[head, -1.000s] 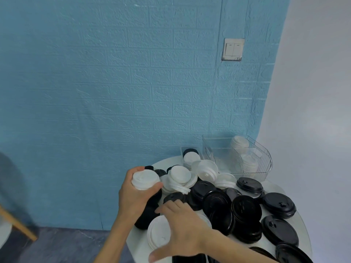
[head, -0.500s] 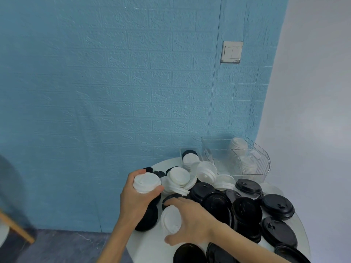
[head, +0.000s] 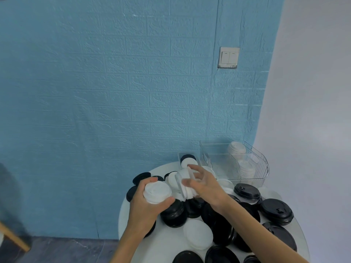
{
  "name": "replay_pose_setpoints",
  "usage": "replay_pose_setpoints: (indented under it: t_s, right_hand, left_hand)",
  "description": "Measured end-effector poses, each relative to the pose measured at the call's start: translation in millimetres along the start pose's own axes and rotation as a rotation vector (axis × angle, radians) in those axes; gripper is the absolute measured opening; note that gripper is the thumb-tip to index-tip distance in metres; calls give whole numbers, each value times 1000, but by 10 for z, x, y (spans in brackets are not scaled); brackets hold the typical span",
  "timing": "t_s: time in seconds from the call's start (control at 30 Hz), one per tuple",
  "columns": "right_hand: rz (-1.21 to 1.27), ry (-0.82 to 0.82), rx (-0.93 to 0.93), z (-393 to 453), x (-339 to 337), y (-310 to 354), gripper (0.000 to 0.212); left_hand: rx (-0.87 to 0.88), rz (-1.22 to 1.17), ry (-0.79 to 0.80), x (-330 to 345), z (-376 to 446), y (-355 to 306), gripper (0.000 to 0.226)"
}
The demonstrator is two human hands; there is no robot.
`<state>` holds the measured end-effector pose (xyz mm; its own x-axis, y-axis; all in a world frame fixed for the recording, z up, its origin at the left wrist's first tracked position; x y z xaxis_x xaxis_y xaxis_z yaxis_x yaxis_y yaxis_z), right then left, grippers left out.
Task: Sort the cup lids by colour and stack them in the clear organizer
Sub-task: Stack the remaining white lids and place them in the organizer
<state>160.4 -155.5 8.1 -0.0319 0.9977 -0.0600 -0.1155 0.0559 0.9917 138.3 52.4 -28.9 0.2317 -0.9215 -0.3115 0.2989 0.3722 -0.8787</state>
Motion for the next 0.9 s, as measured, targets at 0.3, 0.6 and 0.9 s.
replay_pose_setpoints:
  t_s: [0.3, 0.6, 0.9]
  right_hand:
    - [-162, 174, -30, -82, 196, 200, 61]
    - [-159, 218, -120, -103, 231, 323, 64]
    - [236, 100, -285, -163, 438, 472, 40]
  left_hand:
    - [15, -33, 87, 129, -10, -53, 77]
    - [15, -35, 132, 209, -111, -110, 76]
    - [-3, -101, 161, 384, -103, -272, 89]
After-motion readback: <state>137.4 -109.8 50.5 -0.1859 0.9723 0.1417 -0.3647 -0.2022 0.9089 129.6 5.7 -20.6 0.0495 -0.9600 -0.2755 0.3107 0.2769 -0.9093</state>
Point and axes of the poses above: each hand's wrist, its own z-axis towards the middle knuckle, its own x-axis out of the palm, y = z × x, the point moved 5 cm from there along z, towards the middle knuckle, and after that the axes turned 15 degrees about z, right-handed, at the moved point
